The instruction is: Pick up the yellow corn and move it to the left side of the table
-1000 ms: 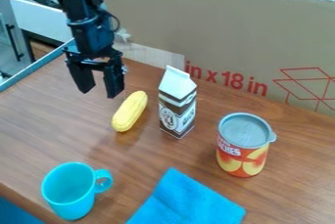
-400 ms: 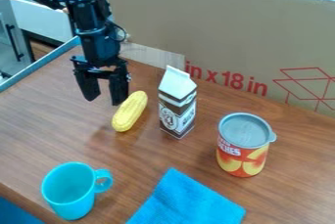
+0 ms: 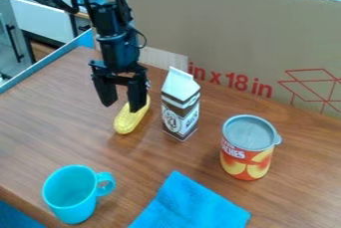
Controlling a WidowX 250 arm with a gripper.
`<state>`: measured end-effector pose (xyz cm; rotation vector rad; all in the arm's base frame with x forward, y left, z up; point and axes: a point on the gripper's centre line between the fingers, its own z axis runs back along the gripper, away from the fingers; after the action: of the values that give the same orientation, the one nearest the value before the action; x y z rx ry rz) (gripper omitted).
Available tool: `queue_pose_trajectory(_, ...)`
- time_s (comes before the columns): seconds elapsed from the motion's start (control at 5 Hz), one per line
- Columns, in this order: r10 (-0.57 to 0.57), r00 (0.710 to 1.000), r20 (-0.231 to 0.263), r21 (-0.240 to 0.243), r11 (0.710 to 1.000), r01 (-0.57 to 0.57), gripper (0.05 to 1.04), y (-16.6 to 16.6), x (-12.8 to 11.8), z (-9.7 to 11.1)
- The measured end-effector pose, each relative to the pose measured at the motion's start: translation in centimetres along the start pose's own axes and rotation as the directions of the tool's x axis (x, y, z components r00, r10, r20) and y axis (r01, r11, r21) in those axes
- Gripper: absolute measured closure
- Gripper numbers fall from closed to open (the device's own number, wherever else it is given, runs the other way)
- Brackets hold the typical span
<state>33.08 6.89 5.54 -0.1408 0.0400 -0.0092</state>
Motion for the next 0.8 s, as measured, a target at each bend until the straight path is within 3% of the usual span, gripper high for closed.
queue_pose_trajectory(0.4, 0.019, 0.998, -0.067, 0.054, 0.998, -0.015, 0.083, 0.0, 0.4, -1.3)
queue_pose_trajectory(0.6, 0.053, 0.992, -0.110, 0.070, 0.996, -0.046, 0.147, 0.7, 0.8, -2.5)
queue_pose_trajectory(0.8, 0.057, 0.991, -0.121, 0.065, 0.997, -0.049, 0.367, 0.7, 0.8, -3.0)
